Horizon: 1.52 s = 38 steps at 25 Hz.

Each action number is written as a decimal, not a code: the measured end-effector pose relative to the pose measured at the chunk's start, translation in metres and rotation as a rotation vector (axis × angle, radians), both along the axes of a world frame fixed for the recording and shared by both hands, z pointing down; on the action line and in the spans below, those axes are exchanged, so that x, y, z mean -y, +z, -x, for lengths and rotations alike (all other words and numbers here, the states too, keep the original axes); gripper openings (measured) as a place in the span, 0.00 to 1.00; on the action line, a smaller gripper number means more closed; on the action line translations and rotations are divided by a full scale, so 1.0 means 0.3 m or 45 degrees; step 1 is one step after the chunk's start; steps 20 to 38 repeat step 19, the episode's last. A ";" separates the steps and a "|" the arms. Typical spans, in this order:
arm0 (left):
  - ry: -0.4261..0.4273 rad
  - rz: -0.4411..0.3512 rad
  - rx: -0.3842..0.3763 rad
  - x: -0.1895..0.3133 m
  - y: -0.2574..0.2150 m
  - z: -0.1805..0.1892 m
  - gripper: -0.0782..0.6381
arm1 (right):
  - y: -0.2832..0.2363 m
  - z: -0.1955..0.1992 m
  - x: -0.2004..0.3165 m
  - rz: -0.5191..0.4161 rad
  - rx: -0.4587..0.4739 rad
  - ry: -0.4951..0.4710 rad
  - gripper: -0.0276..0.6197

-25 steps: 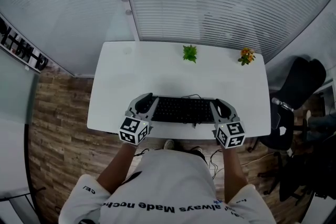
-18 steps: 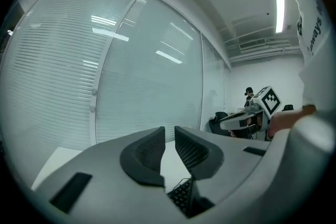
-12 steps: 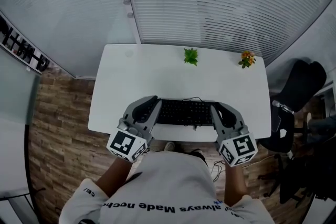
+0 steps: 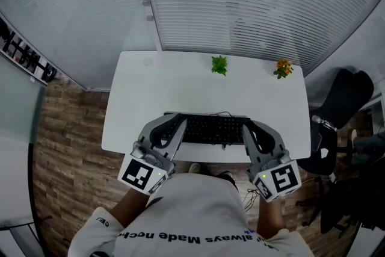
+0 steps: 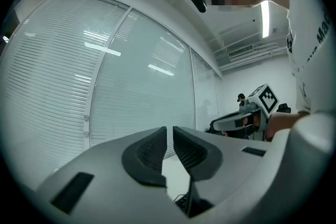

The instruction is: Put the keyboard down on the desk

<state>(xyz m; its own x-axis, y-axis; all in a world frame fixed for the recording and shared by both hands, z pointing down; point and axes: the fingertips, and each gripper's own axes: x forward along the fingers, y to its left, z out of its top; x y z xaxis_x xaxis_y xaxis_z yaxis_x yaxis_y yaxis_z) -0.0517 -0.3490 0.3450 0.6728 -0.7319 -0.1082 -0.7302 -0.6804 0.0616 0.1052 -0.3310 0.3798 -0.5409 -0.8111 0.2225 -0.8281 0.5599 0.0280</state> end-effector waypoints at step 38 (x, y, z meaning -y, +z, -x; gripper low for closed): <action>-0.004 0.037 0.008 0.008 0.023 0.009 0.19 | -0.016 -0.002 0.008 -0.024 -0.042 0.021 0.11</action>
